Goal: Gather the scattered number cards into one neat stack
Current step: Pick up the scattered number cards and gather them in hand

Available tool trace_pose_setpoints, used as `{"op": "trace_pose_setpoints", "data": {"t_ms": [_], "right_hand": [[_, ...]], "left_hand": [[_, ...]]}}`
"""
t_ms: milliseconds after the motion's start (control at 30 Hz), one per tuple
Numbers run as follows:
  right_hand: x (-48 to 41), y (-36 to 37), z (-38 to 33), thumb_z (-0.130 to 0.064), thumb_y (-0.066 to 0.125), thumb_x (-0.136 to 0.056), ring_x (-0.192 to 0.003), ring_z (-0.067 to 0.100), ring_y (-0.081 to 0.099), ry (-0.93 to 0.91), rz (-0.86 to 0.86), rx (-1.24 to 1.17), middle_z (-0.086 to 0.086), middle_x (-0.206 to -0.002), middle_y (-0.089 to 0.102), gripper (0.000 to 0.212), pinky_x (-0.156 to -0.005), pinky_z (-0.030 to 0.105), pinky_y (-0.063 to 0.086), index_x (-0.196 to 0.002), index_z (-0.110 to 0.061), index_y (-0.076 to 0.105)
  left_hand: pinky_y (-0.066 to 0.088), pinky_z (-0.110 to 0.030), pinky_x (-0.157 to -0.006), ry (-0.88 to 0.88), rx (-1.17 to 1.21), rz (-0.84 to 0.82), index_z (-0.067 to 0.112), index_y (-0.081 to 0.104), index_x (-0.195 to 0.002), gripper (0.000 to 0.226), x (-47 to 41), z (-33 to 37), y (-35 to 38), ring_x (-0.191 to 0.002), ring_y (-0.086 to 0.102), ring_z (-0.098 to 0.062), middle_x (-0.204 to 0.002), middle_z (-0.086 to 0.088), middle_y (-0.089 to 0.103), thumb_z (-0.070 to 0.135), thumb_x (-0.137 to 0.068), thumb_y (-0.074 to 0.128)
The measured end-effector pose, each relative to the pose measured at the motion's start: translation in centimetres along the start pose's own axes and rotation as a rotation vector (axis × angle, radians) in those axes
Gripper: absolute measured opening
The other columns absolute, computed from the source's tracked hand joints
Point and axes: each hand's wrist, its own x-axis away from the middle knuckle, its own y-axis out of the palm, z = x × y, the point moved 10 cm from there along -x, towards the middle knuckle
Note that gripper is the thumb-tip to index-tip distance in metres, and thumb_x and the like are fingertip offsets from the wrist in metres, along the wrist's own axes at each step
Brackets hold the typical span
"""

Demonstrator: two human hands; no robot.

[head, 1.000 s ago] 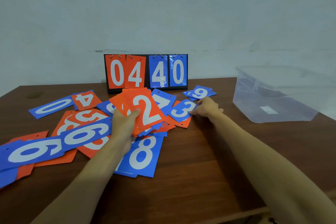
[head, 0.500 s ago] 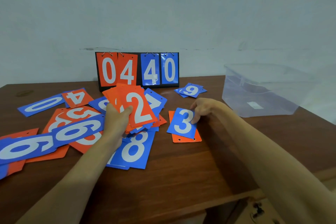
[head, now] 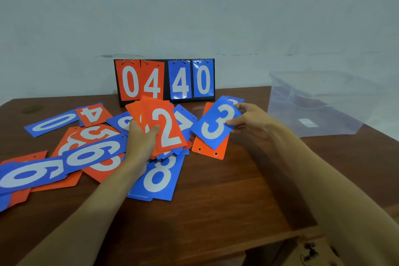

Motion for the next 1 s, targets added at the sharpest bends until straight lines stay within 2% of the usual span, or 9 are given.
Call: {"op": "trace_pose_setpoints", "data": {"t_ms": [200,300,400,500,600,667,800,900,1000], "right_hand": [[0.9,-1.4,-1.9,-0.011,0.067,-0.083,-0.113,0.023,0.056,-0.158,0.325,0.702,0.01,-0.126,0.059,0.041,-0.082,0.025,0.041,-0.122,-0.006,0.057],[1.3,-1.8,-2.3,-0.007,0.058,-0.088,-0.11,0.024,0.059,-0.228,0.376,0.486,0.006,-0.115,0.064,0.022,-0.086,0.03,0.047,-0.11,-0.011,0.061],[2.5,0.2,-3.7,-0.006,0.052,-0.095,-0.093,0.019,0.064,-0.262,0.189,0.057,0.002,-0.097,0.065,0.01,-0.081,0.036,0.055,-0.095,-0.015,0.057],[3.2,2.6,-6.2,-0.011,0.056,-0.094,-0.088,0.013,0.066,-0.349,0.083,0.117,0.003,-0.102,0.066,0.009,-0.068,0.022,0.058,-0.103,-0.011,0.058],[3.4,5.4,-8.5,-0.016,0.062,-0.091,-0.098,0.017,0.065,-0.474,0.075,0.316,0.009,-0.113,0.067,0.024,-0.075,0.025,0.056,-0.113,-0.006,0.061],[3.8,7.2,-9.6,-0.019,0.065,-0.089,-0.097,0.013,0.062,-0.539,0.098,0.423,0.006,-0.114,0.066,0.028,-0.073,0.022,0.055,-0.113,-0.007,0.061],[4.7,7.2,-10.4,-0.022,0.074,-0.081,-0.09,0.014,0.059,-0.569,0.286,0.319,0.004,-0.106,0.059,0.037,-0.073,0.019,0.053,-0.112,-0.01,0.057],[6.1,4.4,-8.7,-0.033,0.072,-0.082,-0.094,0.008,0.05,-0.459,0.491,0.146,0.0,-0.111,0.049,0.047,-0.064,0.008,0.042,-0.117,-0.012,0.049],[5.3,6.7,-5.8,-0.05,0.052,-0.091,-0.098,0.008,0.06,-0.211,0.157,-0.031,-0.004,-0.109,0.061,0.039,-0.064,0.013,0.045,-0.115,-0.018,0.051]], "left_hand": [[0.049,-0.032,-0.075,0.004,-0.01,0.007,0.019,0.029,-0.146,0.058,-0.1,0.0,-0.3,-0.117,0.058,-0.028,-0.139,-0.008,0.051,0.026,-0.096,0.057],[0.05,-0.032,-0.073,-0.001,-0.005,0.03,0.019,0.029,-0.145,0.057,-0.4,-0.1,-0.7,-0.115,0.059,-0.027,-0.138,-0.008,0.052,0.027,-0.096,0.057],[0.05,-0.029,-0.067,-0.002,0.04,0.029,0.02,0.032,-0.143,0.055,-0.7,-0.1,-0.9,-0.105,0.062,-0.024,-0.134,-0.006,0.055,0.028,-0.096,0.057],[0.049,-0.027,-0.056,-0.011,0.117,-0.032,0.022,0.036,-0.14,0.051,-0.5,0.2,-0.4,-0.089,0.062,-0.018,-0.122,-0.001,0.058,0.028,-0.095,0.058],[0.056,-0.031,-0.061,0.02,0.21,-0.116,0.022,0.045,-0.134,0.045,0.2,1.1,0.6,-0.086,0.067,-0.017,-0.115,0.003,0.064,0.027,-0.092,0.062],[0.06,-0.038,-0.069,0.034,0.231,-0.185,0.022,0.049,-0.128,0.048,0.8,1.5,1.5,-0.088,0.071,-0.019,-0.111,0.0,0.069,0.03,-0.085,0.07],[0.058,-0.025,-0.054,0.078,0.262,-0.194,0.02,0.052,-0.118,0.049,1.6,1.8,2.1,-0.081,0.072,-0.014,-0.1,0.002,0.071,0.019,-0.077,0.079],[0.059,-0.027,-0.059,0.093,0.339,-0.107,0.016,0.054,-0.12,0.05,1.2,2.0,1.0,-0.086,0.072,-0.016,-0.105,-0.001,0.071,0.02,-0.077,0.079],[0.06,-0.038,-0.072,0.124,0.336,-0.094,0.018,0.052,-0.122,0.052,1.0,2.8,0.8,-0.092,0.071,-0.019,-0.109,-0.001,0.07,0.021,-0.078,0.078]]}}
